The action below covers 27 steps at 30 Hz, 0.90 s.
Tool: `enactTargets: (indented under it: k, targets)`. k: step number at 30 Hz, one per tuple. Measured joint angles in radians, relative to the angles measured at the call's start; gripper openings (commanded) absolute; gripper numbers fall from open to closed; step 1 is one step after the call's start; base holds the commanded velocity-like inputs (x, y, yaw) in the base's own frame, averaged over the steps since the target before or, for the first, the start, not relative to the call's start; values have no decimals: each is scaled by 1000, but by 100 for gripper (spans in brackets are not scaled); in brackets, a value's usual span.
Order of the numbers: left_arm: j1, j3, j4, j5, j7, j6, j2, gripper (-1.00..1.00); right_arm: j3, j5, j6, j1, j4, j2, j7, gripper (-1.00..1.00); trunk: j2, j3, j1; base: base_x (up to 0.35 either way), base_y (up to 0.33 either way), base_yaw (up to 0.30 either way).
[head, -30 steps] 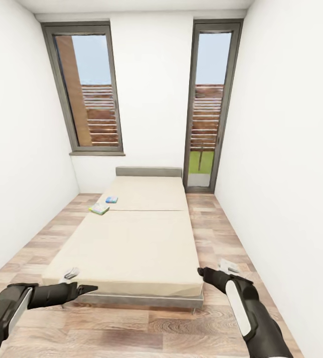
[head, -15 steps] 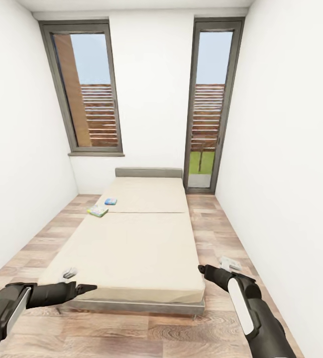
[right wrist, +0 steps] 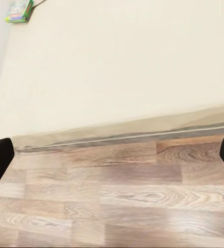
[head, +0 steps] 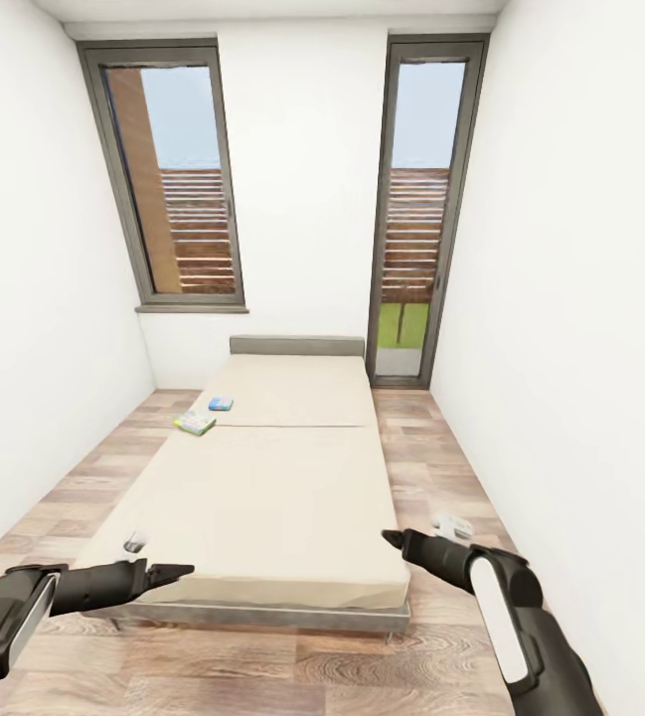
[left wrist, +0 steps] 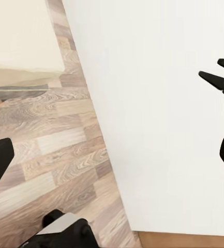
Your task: Put all the toys in the child's room - the three board games (two on the bed and one on the table), the two jigsaw puzzles on the table, and the tennis ball on the table - inside the toy box on the table in the child's room.
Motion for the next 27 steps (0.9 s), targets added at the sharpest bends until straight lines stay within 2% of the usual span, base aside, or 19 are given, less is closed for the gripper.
enactTargets:
  k: [3, 8, 27]
  targets:
    - [0, 1, 0, -1, -12, 2, 1, 100, -4, -3, 7, 6, -8, -4, 51, 100, 0, 0, 0, 19, 28, 0]
    - [0, 1, 0, -1, -18, 3, 0, 100, -6, -5, 9, 9, -12, -18, 75, 100, 0, 0, 0, 106, 166, 0]
    - [0, 13, 0, -1, -20, 0, 2, 100, -7, -4, 4, 9, -11, -22, 84, 100, 0, 0, 0, 150, 125, 0]
